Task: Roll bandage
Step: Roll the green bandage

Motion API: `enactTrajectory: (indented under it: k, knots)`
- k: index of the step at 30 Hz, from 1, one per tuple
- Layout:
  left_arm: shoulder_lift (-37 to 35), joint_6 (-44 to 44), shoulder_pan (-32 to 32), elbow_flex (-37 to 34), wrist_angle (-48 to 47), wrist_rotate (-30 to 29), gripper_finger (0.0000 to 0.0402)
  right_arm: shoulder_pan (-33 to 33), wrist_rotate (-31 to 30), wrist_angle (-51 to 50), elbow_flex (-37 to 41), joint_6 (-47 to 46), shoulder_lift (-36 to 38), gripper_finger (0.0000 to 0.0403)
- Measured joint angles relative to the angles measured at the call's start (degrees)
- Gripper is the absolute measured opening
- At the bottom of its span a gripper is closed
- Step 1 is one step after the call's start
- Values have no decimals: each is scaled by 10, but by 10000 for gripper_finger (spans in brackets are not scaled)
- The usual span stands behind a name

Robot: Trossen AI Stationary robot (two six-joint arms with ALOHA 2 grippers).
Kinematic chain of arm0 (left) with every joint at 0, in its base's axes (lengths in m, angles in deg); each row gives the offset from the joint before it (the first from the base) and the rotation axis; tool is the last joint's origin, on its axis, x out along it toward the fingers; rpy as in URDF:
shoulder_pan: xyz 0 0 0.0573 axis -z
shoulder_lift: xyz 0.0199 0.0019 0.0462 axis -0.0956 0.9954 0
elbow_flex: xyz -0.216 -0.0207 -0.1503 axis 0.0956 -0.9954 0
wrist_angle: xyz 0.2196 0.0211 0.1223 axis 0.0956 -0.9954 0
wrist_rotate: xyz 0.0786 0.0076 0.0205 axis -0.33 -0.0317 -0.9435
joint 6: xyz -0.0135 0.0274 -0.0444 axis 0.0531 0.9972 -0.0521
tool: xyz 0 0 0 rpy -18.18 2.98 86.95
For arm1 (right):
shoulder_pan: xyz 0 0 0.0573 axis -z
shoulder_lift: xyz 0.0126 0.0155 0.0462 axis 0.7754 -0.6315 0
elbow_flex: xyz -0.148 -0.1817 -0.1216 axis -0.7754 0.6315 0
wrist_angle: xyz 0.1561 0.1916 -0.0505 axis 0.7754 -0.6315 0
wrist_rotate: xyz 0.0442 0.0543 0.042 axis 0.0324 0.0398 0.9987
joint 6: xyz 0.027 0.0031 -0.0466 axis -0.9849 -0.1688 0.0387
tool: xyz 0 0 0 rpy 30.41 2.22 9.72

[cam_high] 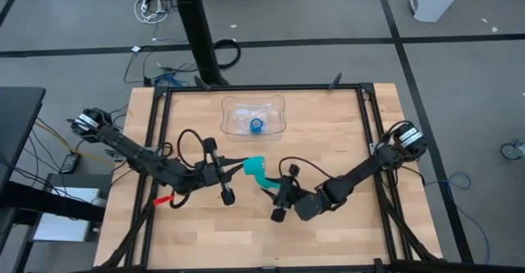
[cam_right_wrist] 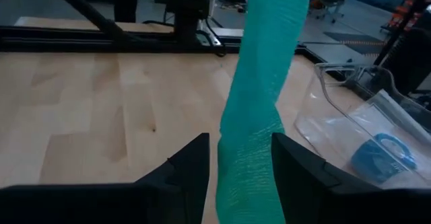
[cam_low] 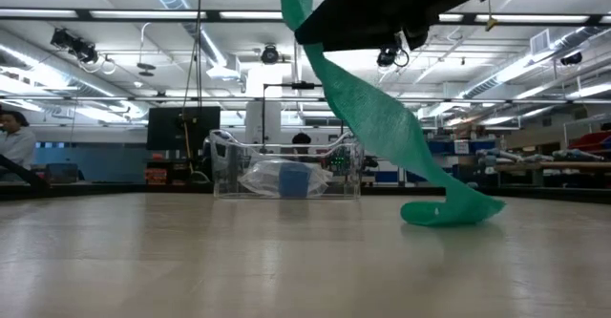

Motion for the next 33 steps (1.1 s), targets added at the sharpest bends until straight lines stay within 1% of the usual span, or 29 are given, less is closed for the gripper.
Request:
enactTrajectory:
  k: [5,8,12,17,21,24,26,30,33]
  knots:
    - [0,0,0,0,-1,-10,19,-4,1,24,0,13,8,135]
    - [0,0,0,0,-1,-11,19,-9,-11,59,0,46,15,127]
    - [0,0,0,0,-2,-11,19,-5,-12,87,0,73,15,120]
    - [0,0,0,0,-2,-12,19,10,12,95,0,79,15,107]
    - [0,0,0,0,-2,-12,19,7,28,93,0,79,15,83]
    - [0,0,0,0,-2,-16,19,-10,26,62,0,75,24,71]
    - [0,0,0,0,-2,-17,19,-23,18,23,0,49,39,69]
    - [0,0,0,0,-2,-18,19,-49,-9,-51,0,-6,64,74]
    - [0,0,0,0,-2,-18,19,-65,-21,-69,0,-24,72,80]
